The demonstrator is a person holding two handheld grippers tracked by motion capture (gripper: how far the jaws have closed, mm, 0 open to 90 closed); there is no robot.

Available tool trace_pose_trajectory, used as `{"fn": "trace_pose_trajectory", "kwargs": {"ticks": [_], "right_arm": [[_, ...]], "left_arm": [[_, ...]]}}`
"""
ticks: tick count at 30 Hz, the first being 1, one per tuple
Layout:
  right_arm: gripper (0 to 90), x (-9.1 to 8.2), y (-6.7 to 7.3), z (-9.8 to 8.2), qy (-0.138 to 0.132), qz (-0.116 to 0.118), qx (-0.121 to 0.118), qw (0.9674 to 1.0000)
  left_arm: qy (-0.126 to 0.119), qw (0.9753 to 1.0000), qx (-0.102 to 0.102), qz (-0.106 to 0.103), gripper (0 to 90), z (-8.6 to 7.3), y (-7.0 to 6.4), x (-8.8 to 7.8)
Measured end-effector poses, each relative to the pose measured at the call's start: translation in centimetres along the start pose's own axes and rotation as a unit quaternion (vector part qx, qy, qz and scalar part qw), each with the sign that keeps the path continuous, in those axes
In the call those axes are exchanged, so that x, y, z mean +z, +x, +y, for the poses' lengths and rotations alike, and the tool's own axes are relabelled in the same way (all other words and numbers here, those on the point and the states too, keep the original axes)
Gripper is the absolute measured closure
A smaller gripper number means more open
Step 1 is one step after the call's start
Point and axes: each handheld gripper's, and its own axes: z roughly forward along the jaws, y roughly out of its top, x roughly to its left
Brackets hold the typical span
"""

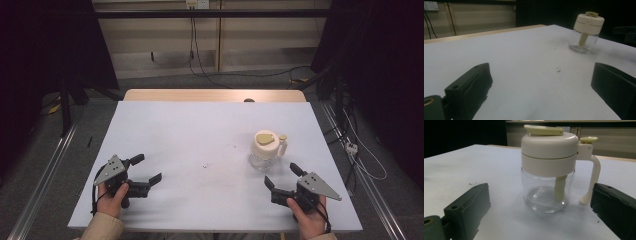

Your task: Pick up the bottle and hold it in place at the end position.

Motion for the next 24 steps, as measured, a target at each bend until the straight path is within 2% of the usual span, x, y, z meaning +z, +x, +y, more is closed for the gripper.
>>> {"fn": "trace_pose_trajectory", "kwargs": {"ticks": [14, 17, 21, 24], "right_arm": [[3.2, 0.5, -0.2, 0.3, 0.011, -0.003, -0.001, 0.9999], [3.2, 0.8, -0.1, 0.4, 0.018, -0.003, -0.004, 0.9998], [3.1, 1.2, 0.1, 0.5, 0.027, 0.001, 0.004, 0.9996], [2.8, 1.6, 0.3, 0.6, 0.033, -0.001, 0.0, 0.9995]], "left_arm": [[-0.003, 1.0, 0.003, -0.001, 2.7, 0.2, 0.0, 0.1], [-0.008, 1.0, -0.002, -0.002, 2.7, 0.2, 0.0, 0.1], [-0.007, 1.0, 0.001, 0.0, 2.7, 0.2, 0.0, 0.2], [-0.008, 1.0, 0.002, 0.0, 2.7, 0.3, 0.0, 0.1]]}}
